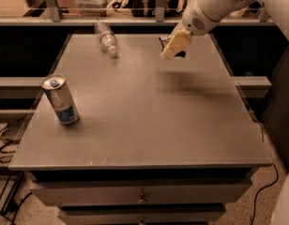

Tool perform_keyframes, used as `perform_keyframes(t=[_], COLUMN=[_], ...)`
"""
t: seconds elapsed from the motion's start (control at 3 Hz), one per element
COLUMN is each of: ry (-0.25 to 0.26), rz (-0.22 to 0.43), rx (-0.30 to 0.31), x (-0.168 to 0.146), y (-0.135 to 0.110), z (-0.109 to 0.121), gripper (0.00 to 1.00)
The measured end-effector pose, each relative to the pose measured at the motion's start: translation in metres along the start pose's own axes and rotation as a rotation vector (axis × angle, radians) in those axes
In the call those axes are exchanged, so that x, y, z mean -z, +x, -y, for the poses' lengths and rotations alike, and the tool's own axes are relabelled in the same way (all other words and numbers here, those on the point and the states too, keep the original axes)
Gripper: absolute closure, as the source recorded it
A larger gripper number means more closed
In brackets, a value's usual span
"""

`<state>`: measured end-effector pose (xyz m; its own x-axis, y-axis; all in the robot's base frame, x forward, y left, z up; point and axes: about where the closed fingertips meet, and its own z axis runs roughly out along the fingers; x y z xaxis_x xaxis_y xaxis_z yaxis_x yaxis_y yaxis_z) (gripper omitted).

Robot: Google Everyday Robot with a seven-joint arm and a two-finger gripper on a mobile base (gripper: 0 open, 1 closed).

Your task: Move rxbar chocolate near redbull can

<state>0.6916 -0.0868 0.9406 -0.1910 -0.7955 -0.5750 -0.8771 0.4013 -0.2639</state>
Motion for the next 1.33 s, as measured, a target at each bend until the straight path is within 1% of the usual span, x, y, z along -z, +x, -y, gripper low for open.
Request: perform_keyframes(t=[0.33,0.67,1.0,1.33], ry=[-0.101,-0.207,-0.293,-0.408], rz=[0.018,0.021,0.040,0.140], rx=[0.038,0.134,0.225,0.211], x=[-0.024,-0.049,-0.061,-0.066], y=[-0.008,-0.023,-0.039,-0.049], z=[-0.023,-0.064,-0.107,-0.140], gripper=[1.00,1.00,1.00,1.00])
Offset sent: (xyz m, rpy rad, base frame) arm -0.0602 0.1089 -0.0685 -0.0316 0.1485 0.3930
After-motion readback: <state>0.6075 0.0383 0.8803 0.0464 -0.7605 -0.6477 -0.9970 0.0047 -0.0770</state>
